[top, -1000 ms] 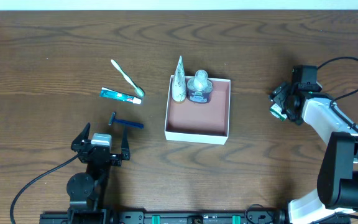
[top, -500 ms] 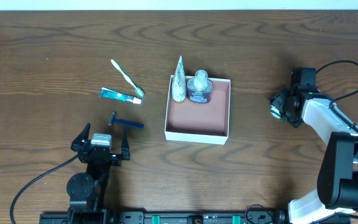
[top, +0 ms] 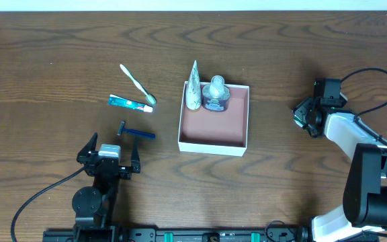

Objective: Pack container
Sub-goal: 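Lower the right gripper and grasp the soap bar, then carry the soap bar into the box and release it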

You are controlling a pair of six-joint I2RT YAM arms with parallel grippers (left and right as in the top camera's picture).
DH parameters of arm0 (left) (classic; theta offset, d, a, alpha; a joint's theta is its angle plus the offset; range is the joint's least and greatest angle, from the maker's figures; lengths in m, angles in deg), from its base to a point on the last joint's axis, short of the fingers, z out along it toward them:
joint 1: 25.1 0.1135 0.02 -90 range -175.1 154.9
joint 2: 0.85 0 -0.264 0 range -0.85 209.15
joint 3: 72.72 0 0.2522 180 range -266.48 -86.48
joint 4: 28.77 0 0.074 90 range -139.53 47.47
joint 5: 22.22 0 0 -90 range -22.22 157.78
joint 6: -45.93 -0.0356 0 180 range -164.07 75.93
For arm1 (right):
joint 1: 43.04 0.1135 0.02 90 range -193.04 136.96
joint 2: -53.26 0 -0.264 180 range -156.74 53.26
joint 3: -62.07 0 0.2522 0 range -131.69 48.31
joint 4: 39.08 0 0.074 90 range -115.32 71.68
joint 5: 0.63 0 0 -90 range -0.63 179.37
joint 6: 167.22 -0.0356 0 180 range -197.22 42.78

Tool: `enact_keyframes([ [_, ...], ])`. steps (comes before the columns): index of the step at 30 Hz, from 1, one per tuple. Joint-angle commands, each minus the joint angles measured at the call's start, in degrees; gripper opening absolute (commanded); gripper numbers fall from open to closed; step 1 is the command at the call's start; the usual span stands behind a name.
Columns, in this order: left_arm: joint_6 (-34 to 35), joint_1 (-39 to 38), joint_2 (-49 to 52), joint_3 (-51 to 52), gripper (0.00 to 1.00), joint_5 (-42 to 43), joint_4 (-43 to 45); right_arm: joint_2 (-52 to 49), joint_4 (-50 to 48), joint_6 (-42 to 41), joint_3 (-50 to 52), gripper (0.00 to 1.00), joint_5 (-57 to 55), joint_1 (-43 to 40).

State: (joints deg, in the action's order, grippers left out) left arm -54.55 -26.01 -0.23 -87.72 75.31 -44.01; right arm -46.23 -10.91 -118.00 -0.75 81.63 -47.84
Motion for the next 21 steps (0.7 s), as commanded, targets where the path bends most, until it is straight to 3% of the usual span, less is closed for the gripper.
enact_keyframes([
  [1, 0.3, 0.2, -0.3, 1.0, 0.98, 1.0, -1.9, -1.0, -1.0, 3.3, 1.3, 0.61, 0.3, -0.1],
  [6, 0.3, 0.2, -0.3, 1.0, 0.98, 1.0, -1.9, -1.0, -2.8, 6.9, 1.3, 0.47, 0.3, -0.1],
  [13, 0.3, 0.2, -0.3, 1.0, 0.98, 1.0, -1.9, 0.4, -4.3, 14.4, -1.1, 0.48, 7.3, -0.1],
  [21, 0.3, 0.2, -0.3, 1.0, 0.98, 1.0, -1.9, 9.4, -1.1, 18.8, -6.7, 0.46, 21.0, 0.0],
])
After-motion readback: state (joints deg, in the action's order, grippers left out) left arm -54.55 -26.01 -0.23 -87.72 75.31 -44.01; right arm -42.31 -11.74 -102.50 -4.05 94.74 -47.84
